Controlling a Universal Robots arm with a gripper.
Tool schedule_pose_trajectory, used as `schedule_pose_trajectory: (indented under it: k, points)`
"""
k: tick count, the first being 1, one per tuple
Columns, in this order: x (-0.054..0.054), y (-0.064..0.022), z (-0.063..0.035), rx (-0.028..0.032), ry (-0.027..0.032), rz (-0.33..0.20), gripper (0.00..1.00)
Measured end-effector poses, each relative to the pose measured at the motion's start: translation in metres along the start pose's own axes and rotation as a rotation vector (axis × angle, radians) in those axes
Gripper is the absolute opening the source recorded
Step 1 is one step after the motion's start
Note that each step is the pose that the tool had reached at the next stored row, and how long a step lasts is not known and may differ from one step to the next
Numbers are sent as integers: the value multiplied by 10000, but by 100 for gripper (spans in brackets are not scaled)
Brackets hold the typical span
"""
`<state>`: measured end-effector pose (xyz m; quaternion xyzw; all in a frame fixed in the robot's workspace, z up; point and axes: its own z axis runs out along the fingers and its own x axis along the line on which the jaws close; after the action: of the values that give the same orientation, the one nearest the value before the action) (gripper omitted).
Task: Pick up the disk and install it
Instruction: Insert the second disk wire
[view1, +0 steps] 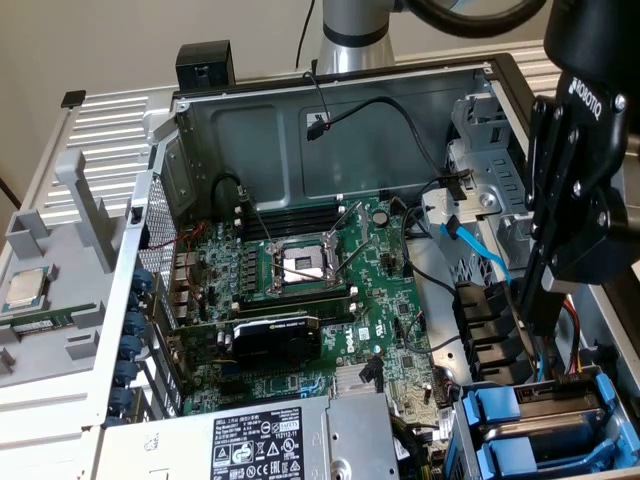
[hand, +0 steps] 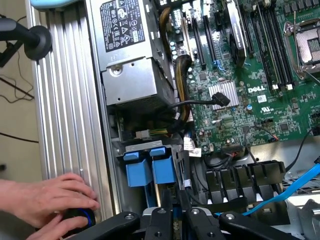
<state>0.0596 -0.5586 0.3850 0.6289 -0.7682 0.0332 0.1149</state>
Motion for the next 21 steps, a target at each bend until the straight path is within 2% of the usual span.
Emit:
schedule_pose_trajectory:
  k: [4, 7, 14, 18, 21]
  points:
    - [-1, 0, 4, 88, -34, -464, 16]
    - [-3, -1, 12, 146, -105, -815, 16]
    - [-10, -5, 41, 255, -405, -1619, 16]
    - [-13, -18, 64, 266, -622, -1832, 16]
    - [11, -30, 112, 261, -725, -1904, 16]
